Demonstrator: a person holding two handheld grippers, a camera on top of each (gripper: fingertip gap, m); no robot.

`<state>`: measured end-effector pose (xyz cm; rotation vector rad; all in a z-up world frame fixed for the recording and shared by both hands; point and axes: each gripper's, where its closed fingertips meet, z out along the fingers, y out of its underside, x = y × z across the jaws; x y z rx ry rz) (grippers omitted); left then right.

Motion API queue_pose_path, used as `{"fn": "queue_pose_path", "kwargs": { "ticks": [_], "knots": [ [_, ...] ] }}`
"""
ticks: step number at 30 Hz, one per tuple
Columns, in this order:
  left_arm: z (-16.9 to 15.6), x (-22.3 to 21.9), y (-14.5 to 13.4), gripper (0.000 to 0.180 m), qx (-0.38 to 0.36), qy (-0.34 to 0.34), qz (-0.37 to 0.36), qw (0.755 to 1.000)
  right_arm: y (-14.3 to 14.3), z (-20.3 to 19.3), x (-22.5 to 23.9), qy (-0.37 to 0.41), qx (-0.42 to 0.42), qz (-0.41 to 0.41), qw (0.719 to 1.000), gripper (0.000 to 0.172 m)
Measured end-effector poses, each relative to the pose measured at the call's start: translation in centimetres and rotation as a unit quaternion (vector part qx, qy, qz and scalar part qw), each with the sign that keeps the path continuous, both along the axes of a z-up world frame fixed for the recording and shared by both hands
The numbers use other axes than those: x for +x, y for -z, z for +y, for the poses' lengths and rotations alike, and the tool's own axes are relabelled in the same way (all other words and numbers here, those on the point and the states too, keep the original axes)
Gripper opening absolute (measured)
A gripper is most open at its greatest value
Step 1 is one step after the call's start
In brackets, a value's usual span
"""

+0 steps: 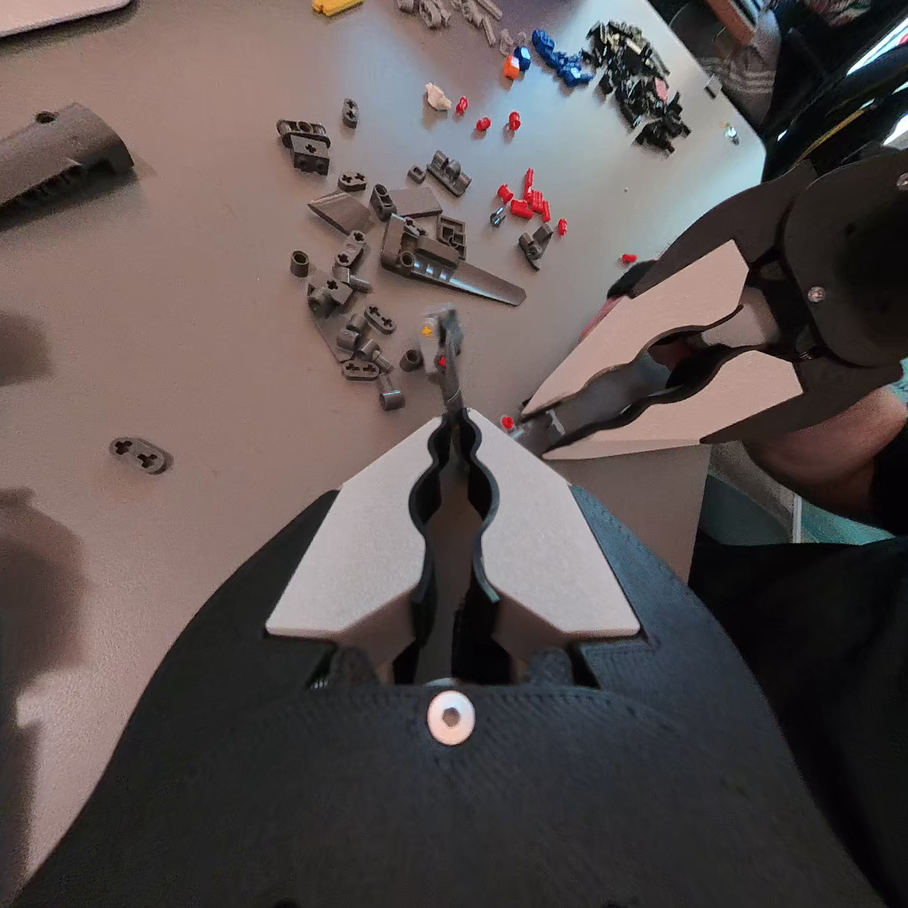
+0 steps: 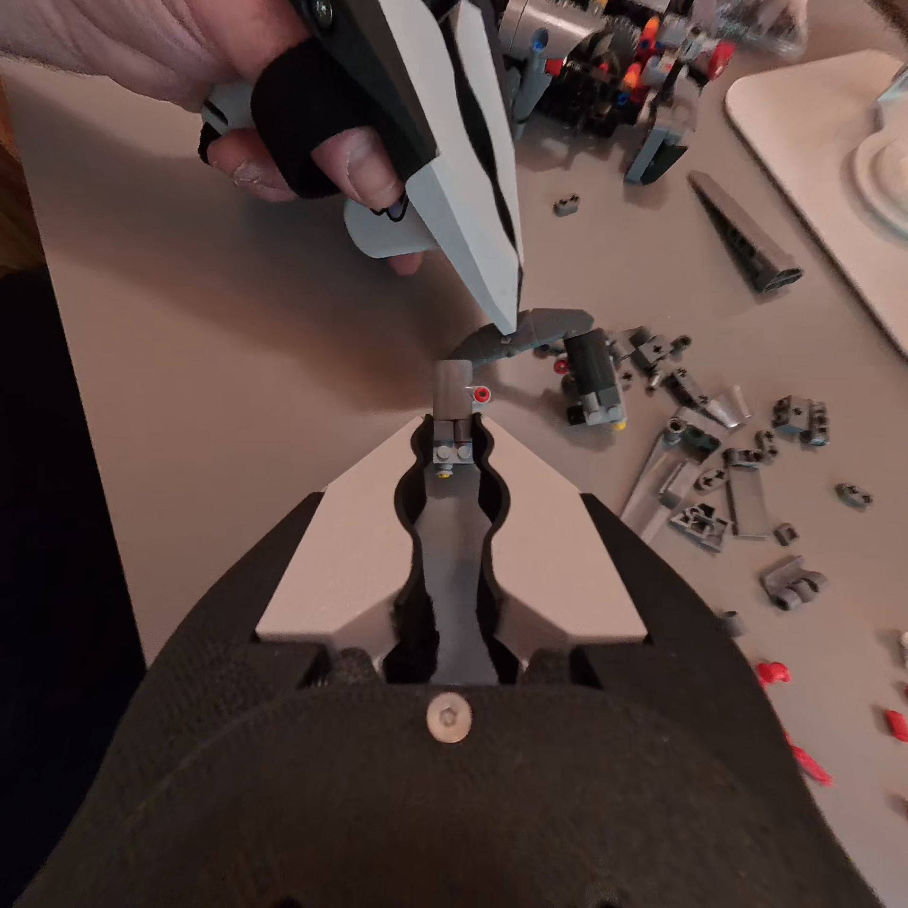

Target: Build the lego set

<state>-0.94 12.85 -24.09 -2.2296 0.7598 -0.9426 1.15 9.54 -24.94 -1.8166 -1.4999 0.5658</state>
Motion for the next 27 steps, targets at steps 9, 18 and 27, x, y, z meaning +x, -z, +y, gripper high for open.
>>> {"fn": "queue_pose_path", "kwargs": {
  "ticks": [9,18,27],
  "knots": [
    [-0.4,0.2,-0.5,0.0,-0.008,-0.011,-0.039,0.999,0.2,0.1,1.2,-0.031,0.046,-0.017,0.998,0.013],
    [-1.4,0.3,-0.4,0.0,-0.028,-0.011,-0.067,0.997,0.5,-1.4,1.5,-0.104,0.003,-0.039,0.994,0.031],
    [-2.3,0.6,-1.2,0.0,0.003,0.037,-0.071,0.997,-5.3,3.6,1.1,-0.104,0.106,0.048,0.988,0.031]
  ]
}}
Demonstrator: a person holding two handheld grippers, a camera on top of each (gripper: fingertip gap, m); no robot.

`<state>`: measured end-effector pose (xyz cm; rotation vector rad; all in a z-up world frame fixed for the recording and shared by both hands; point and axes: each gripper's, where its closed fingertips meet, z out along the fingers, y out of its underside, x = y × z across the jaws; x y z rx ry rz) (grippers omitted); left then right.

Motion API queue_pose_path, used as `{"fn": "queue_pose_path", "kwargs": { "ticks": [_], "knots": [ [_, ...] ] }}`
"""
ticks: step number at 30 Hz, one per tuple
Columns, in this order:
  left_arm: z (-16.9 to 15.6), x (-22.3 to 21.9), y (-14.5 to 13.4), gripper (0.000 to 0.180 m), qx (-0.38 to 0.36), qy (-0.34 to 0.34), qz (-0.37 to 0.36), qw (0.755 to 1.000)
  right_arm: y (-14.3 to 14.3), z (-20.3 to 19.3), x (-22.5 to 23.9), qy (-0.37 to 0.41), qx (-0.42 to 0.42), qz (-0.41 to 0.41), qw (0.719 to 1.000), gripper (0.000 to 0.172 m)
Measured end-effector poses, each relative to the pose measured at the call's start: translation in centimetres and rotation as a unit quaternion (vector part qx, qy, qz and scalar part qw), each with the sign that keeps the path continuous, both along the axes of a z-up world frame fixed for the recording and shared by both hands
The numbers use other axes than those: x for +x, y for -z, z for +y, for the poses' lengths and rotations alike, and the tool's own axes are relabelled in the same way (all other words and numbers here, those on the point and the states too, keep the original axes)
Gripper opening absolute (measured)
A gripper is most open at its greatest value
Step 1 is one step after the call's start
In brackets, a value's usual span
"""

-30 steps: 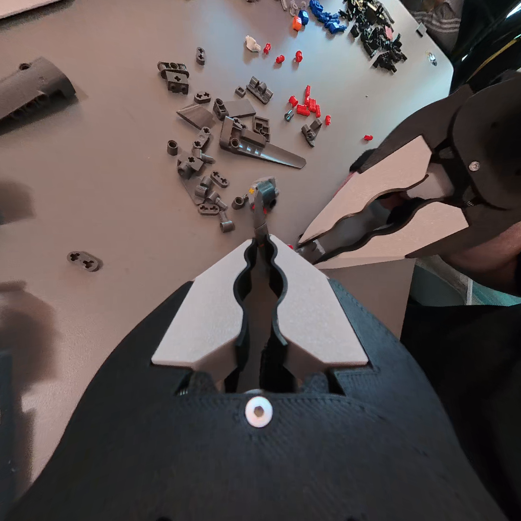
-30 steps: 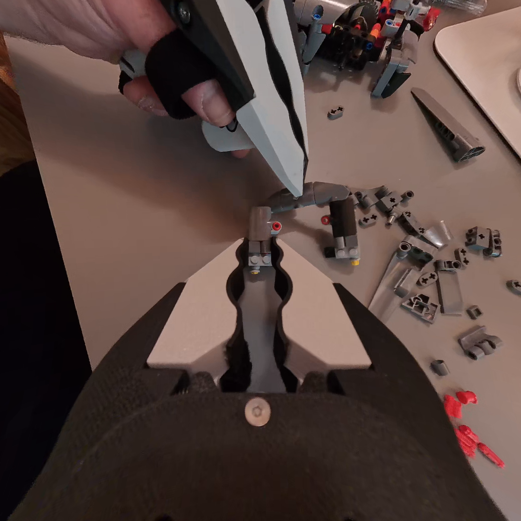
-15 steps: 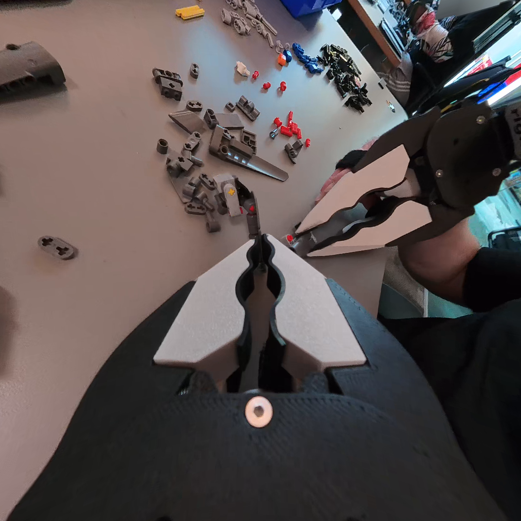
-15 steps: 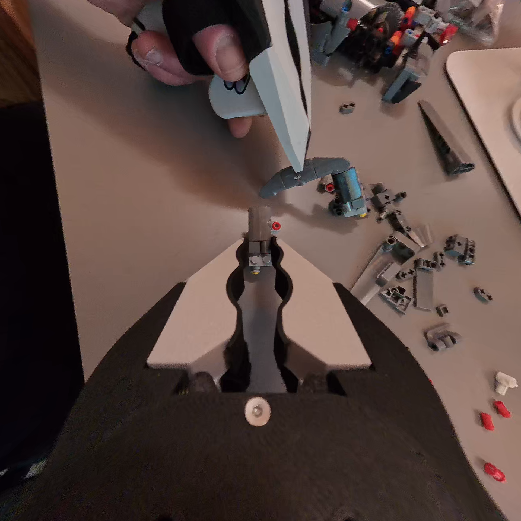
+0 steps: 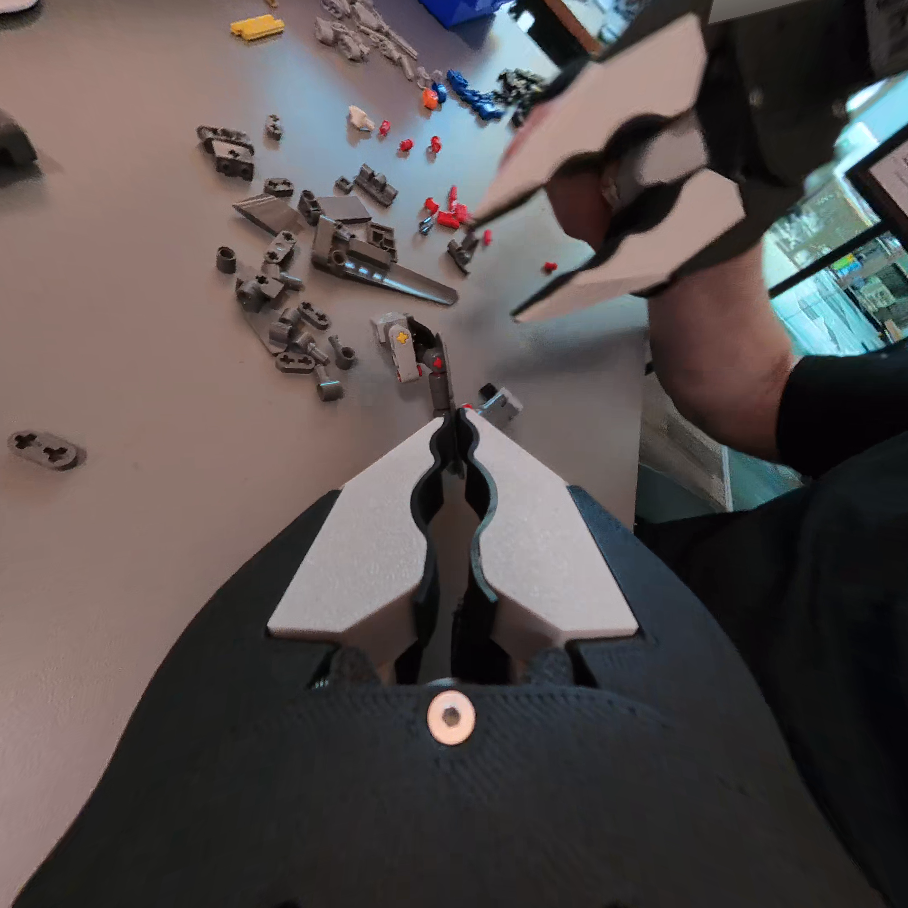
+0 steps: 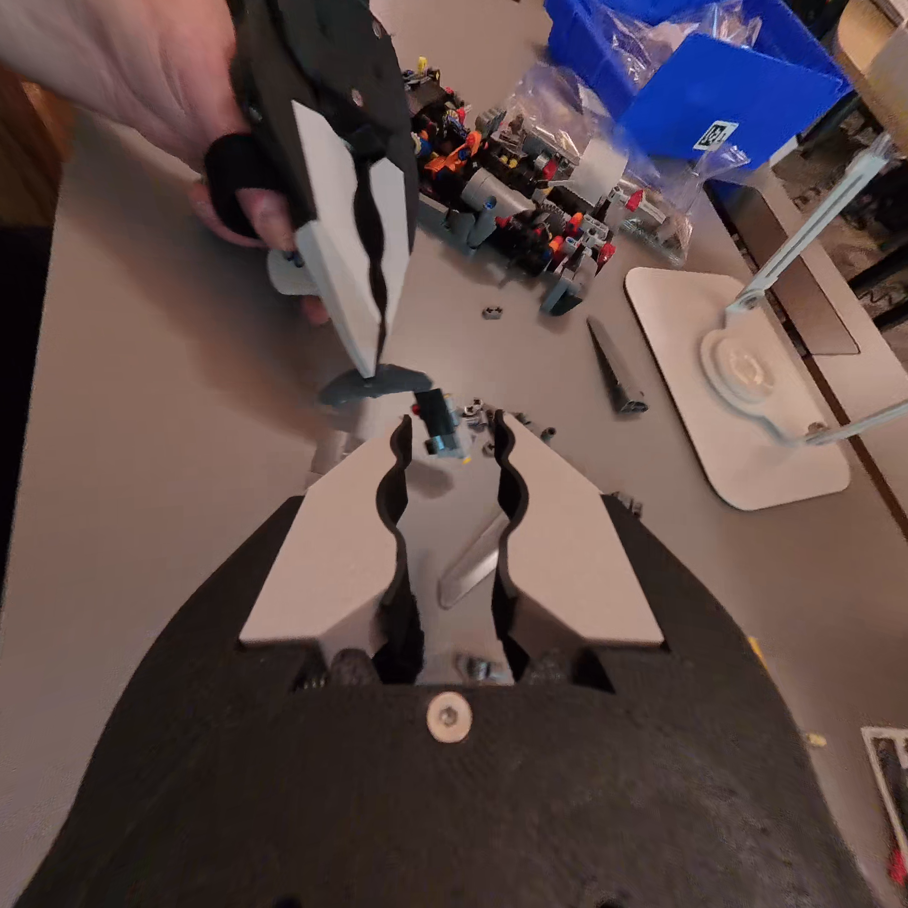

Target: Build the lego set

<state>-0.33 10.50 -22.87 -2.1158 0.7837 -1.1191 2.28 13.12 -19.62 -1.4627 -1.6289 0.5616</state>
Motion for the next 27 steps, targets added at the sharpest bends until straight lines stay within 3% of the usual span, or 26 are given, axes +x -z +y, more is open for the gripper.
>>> {"fn": "queue_pose_path", "kwargs": {
  "ticks": [8,17,19,24,27],
  "knots": [
    [-1.2,0.5,-1.8,0.0,0.078,0.081,0.033,0.993,0.8,-0.7,-1.5,-0.137,-0.005,-0.041,0.99,0.027],
    [-0.9,1.1,-2.4,0.0,0.102,0.116,0.039,0.987,1.1,-1.0,-1.4,-0.176,-0.064,-0.056,0.981,0.016],
    [-0.3,1.0,-2.6,0.0,0.113,0.093,0.043,0.988,0.9,-0.7,-1.2,-0.167,-0.088,-0.047,0.981,0.015],
    [0.9,-1.1,-3.0,0.033,0.146,-0.019,0.092,0.985,1.2,1.0,-0.2,-0.112,-0.151,-0.039,0.981,0.016],
    [-0.5,-1.6,-3.6,0.033,0.184,-0.06,0.121,0.974,1.1,2.1,0.6,-0.083,-0.185,-0.022,0.979,0.015]
  ]
}}
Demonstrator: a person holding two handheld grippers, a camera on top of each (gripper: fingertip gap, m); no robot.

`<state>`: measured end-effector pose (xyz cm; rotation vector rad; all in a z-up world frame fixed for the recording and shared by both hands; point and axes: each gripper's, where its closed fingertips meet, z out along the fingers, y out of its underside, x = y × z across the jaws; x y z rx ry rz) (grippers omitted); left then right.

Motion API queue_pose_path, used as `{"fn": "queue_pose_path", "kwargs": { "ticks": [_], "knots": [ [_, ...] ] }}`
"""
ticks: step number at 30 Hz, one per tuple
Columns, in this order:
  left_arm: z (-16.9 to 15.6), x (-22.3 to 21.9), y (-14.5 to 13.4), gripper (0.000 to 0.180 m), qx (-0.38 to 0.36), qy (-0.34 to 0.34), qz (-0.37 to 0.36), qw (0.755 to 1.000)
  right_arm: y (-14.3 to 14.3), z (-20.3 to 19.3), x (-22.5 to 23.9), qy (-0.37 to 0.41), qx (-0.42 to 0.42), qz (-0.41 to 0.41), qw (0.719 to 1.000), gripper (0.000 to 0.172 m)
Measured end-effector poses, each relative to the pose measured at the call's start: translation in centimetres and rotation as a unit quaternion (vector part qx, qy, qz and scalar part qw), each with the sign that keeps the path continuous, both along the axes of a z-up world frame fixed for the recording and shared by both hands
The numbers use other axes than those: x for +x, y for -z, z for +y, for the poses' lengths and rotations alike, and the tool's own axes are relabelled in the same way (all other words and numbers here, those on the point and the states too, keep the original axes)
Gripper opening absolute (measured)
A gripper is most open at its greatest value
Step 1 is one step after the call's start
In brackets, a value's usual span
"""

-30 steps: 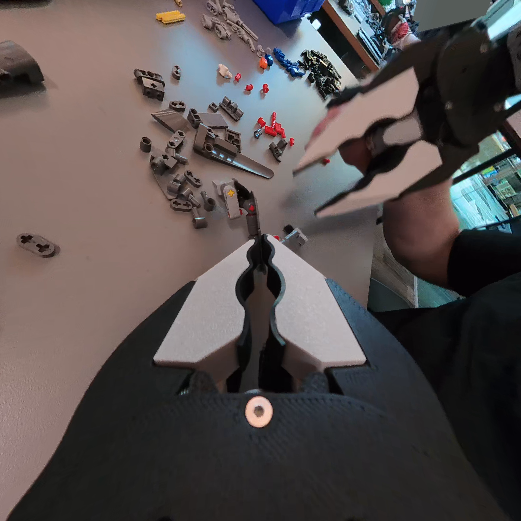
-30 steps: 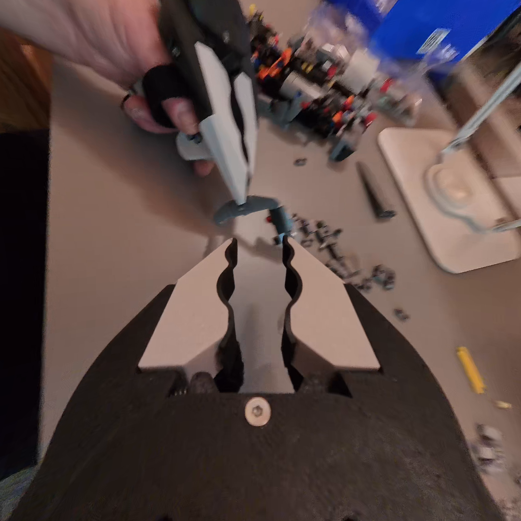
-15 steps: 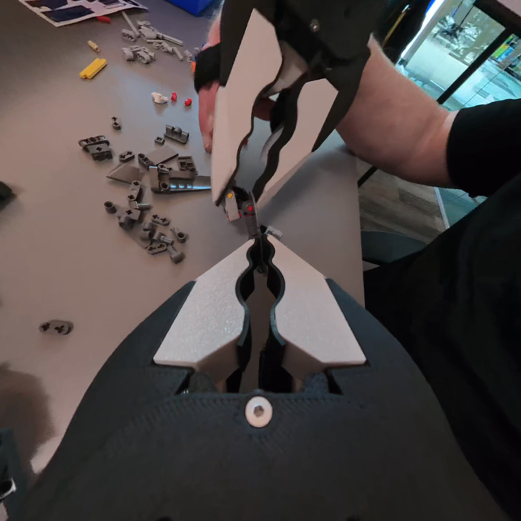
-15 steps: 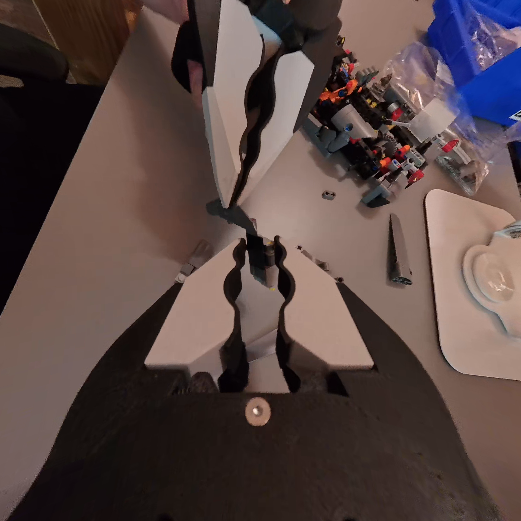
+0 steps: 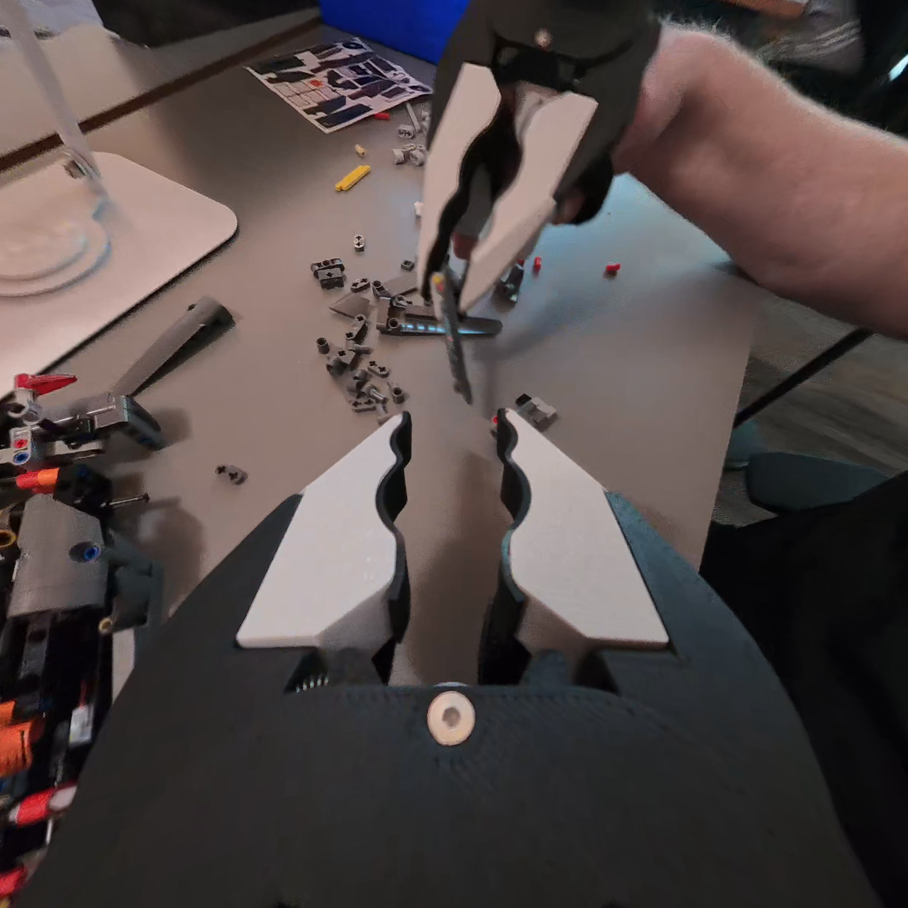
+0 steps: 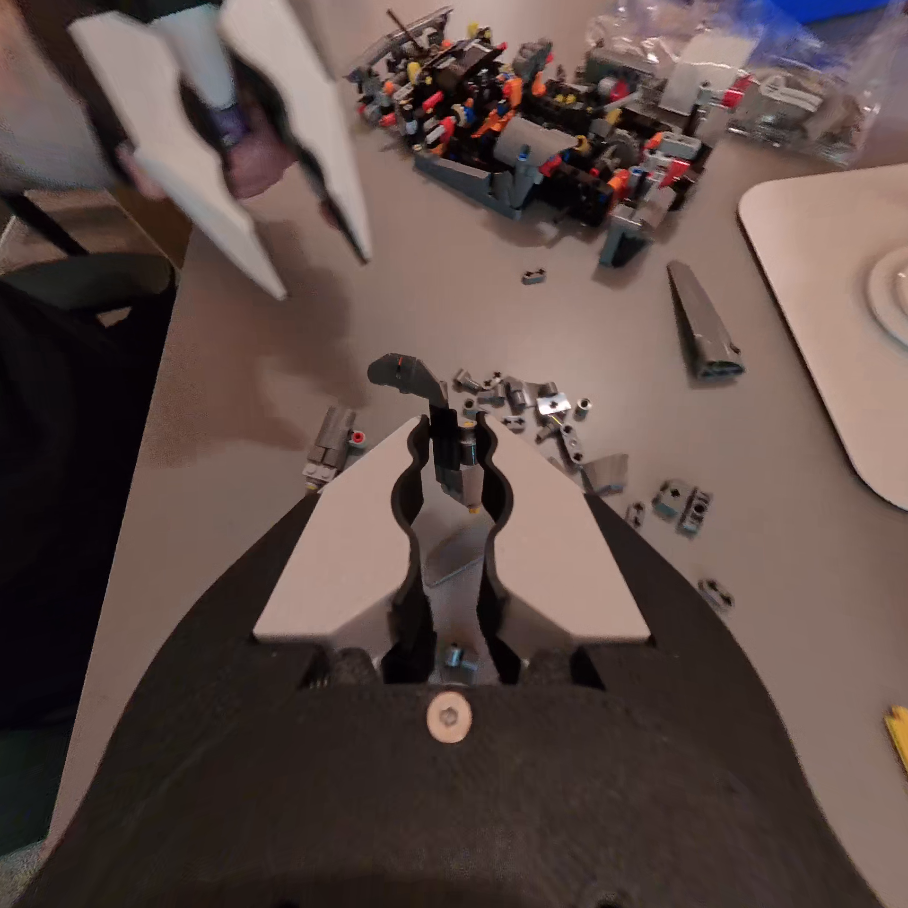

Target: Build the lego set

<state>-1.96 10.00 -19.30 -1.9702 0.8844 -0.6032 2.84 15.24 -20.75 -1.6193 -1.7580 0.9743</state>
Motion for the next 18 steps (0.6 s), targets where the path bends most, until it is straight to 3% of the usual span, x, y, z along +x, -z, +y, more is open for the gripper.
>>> {"fn": "queue_pose_path", "kwargs": {
  "ticks": [5,9,11,18],
  "knots": [
    [-1.8,3.2,2.4,0.045,0.03,-0.019,0.077,0.996,-0.7,2.2,1.1,0.052,-0.033,0.021,0.998,0.015],
    [-1.1,4.8,4.0,0.054,0.053,-0.041,0.141,0.988,-0.5,2.5,1.4,0.062,-0.037,0.026,0.997,0.016],
    [-1.2,5.4,4.5,0.046,0.052,-0.04,0.16,0.985,-0.4,2.5,1.5,0.063,-0.034,0.025,0.997,0.016],
    [-1.0,4.9,4.7,0.049,0.074,-0.082,0.215,0.97,-0.7,2.5,1.6,0.061,-0.028,0.031,0.997,0.016]
  ]
}}
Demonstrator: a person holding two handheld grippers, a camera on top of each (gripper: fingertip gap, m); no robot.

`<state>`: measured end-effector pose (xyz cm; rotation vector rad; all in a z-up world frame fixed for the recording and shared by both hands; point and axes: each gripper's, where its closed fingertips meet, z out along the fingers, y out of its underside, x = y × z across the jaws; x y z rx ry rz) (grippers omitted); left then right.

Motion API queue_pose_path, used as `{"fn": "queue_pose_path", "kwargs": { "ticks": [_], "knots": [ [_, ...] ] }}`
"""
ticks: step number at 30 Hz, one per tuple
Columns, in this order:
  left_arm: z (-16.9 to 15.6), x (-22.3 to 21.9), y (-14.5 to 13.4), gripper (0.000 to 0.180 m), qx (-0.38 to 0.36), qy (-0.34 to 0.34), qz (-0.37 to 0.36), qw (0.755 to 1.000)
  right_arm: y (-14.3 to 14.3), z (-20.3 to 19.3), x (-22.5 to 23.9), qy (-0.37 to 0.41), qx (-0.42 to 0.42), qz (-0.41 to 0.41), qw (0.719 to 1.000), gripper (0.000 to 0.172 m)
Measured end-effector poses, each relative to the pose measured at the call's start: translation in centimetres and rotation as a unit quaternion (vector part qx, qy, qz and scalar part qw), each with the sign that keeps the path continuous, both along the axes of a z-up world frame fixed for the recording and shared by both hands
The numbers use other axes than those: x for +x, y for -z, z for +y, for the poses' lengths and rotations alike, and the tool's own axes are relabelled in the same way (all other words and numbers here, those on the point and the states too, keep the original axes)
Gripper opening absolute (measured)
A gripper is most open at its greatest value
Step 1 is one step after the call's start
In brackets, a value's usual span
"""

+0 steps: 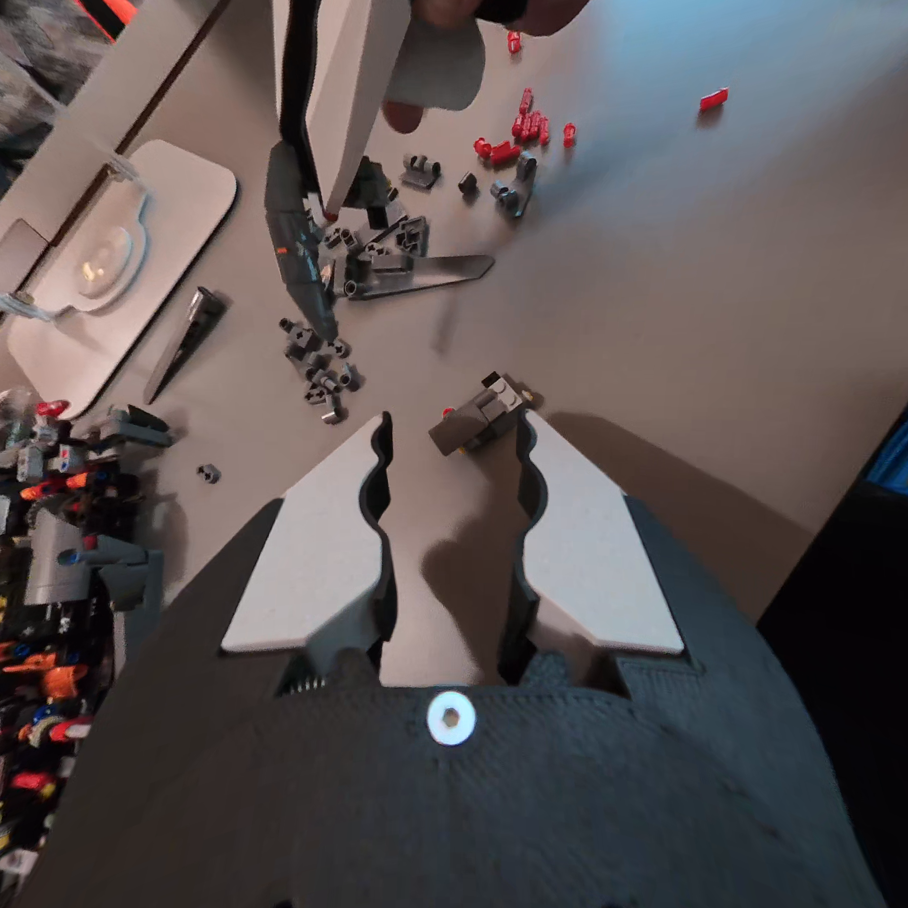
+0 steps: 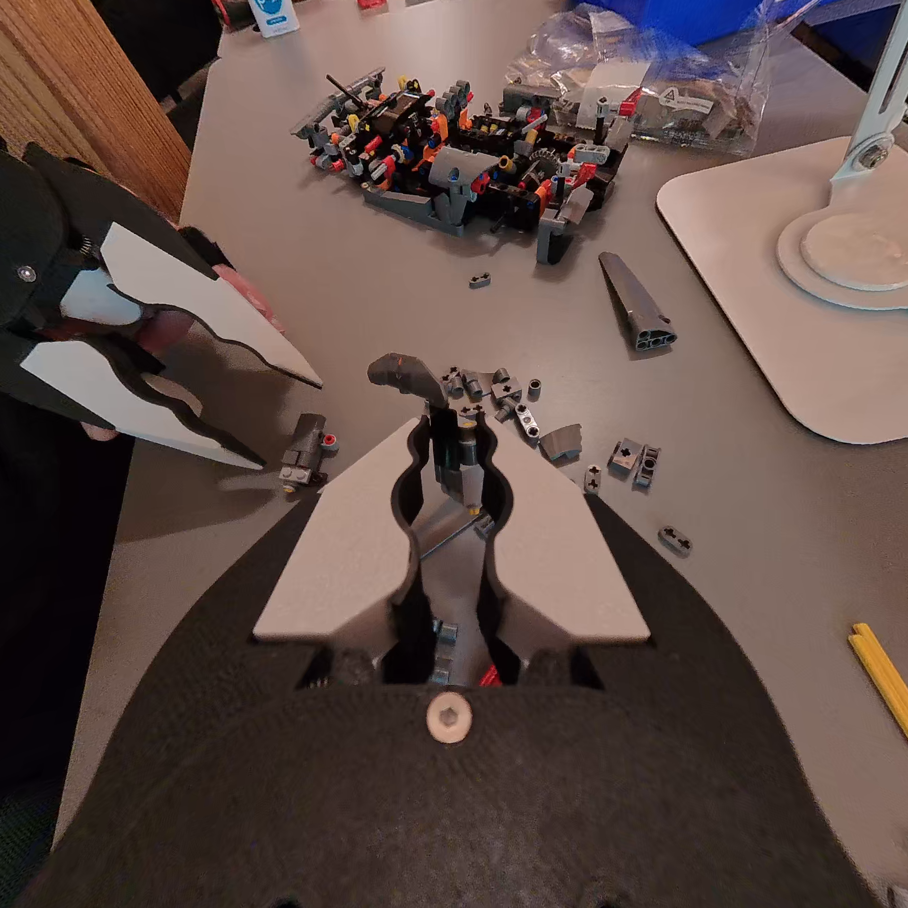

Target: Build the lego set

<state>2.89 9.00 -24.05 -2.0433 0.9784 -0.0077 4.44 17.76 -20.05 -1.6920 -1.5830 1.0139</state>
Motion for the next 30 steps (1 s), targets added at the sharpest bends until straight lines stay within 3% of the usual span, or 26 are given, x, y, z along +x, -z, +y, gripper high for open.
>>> {"fn": "queue_pose_path", "kwargs": {
  "ticks": [7,15,21,30],
  "knots": [
    [-1.6,0.3,0.8,0.046,-0.046,-0.027,-0.052,0.997,-0.1,-0.3,-0.1,-0.005,0.007,-0.001,1.0,0.016],
    [-0.8,1.7,1.7,0.047,-0.065,-0.021,-0.072,0.995,-0.7,-0.6,-0.1,-0.005,0.014,0.007,1.0,0.016],
    [0.6,2.8,1.4,0.063,-0.045,0.017,-0.053,0.997,-1.1,-0.5,0.2,-0.001,0.015,0.012,1.0,0.016],
    [-1.3,1.9,1.2,0.044,-0.068,-0.002,-0.057,0.996,-1.1,-0.8,0.0,-0.003,0.016,0.01,1.0,0.016]
  ]
}}
